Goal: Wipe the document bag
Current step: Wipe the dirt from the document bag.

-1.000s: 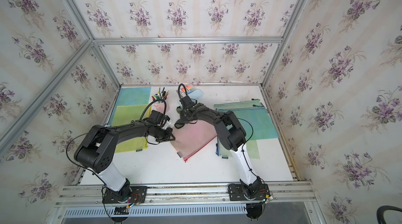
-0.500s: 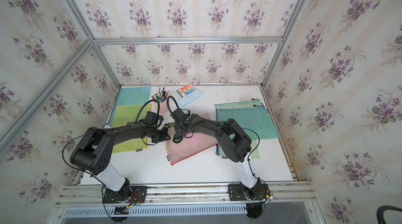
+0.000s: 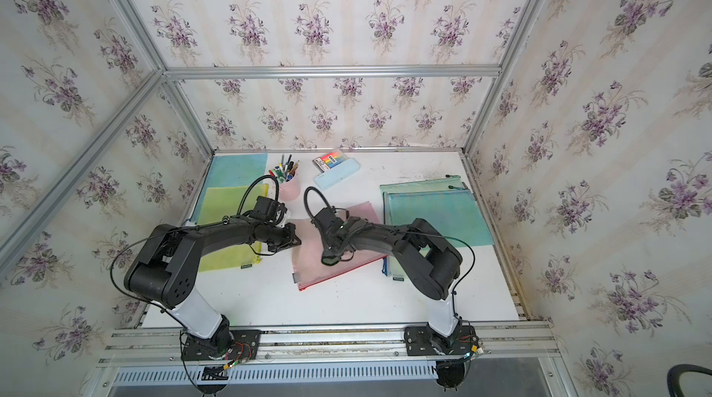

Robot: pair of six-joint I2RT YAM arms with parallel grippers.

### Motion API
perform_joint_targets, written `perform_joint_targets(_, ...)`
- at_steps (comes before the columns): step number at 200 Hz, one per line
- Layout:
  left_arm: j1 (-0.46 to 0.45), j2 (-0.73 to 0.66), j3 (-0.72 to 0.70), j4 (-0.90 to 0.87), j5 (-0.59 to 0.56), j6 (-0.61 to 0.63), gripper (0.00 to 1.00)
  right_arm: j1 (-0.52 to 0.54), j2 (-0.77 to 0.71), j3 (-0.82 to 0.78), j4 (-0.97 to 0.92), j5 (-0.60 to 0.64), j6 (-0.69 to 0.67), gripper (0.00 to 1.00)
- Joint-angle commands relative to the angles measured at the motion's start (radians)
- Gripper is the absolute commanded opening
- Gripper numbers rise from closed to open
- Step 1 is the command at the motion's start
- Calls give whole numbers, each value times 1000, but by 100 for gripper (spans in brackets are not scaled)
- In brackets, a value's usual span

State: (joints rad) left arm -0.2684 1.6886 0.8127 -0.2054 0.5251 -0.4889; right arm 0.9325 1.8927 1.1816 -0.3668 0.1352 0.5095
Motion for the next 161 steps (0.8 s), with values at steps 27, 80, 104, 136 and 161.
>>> perform_joint_targets(27, 11, -13, 1, 2, 16, 25, 0, -216, -232, -266, -50, 92, 48, 21)
perform_joint_targets(80, 20, -18, -15, 26, 13, 9, 0, -20, -143, -168, 2, 12, 92, 21)
perform_joint_targets(104, 20, -21, -25, 52, 16, -15, 0, 158, -25, -7, 68, -76, 62, 21)
perform_joint_targets(136, 19, -45, 0, -4, 8, 15, 0, 123, -41, -23, 2, 3, 70, 22)
perform_joint_targets(161, 20, -91, 13, -67, -8, 77, 0, -70, -210, -211, -33, 60, 89, 21)
